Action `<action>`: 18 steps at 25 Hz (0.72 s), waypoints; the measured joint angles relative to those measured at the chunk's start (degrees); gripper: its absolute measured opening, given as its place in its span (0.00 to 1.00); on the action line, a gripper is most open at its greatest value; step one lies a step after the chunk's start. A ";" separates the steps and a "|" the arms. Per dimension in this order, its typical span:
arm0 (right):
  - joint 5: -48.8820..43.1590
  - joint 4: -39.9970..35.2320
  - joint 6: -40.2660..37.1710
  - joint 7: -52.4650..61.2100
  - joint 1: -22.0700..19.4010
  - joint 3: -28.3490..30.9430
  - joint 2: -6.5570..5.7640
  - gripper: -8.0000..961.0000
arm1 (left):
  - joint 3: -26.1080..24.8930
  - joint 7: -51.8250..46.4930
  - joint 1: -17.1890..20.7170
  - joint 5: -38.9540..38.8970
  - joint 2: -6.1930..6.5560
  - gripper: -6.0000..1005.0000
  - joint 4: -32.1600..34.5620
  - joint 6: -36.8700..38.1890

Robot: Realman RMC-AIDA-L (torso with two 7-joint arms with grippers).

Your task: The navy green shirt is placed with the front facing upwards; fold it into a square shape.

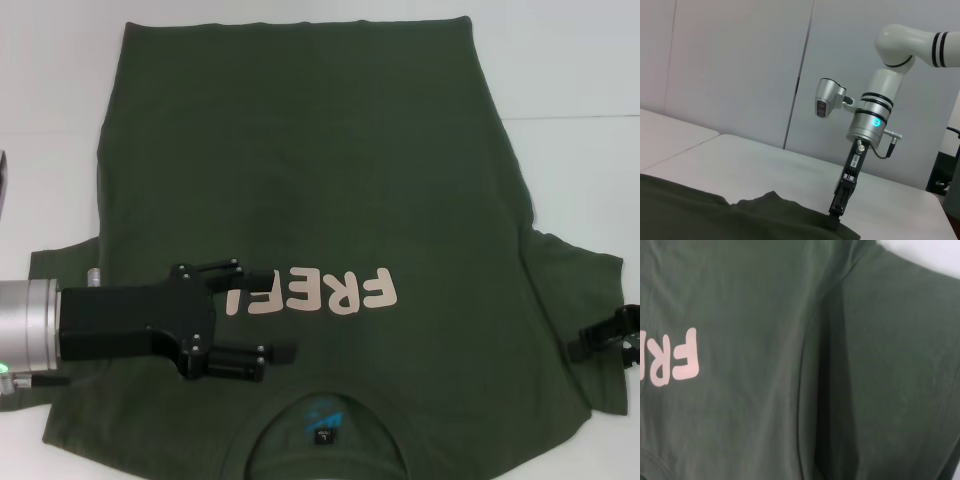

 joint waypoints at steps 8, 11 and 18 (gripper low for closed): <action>0.22 -0.53 0.82 0.05 -0.56 0.82 -0.05 0.61 | -0.19 0.00 -0.04 -0.05 0.07 0.88 0.00 -0.22; 0.18 -0.54 0.81 0.11 -0.51 0.56 -0.08 0.49 | -0.27 0.00 -0.04 -0.13 0.08 0.87 0.00 -0.28; -0.10 -0.20 0.72 0.11 -0.16 0.35 -0.05 0.24 | -0.35 0.00 0.07 -0.21 0.09 0.87 0.00 -0.42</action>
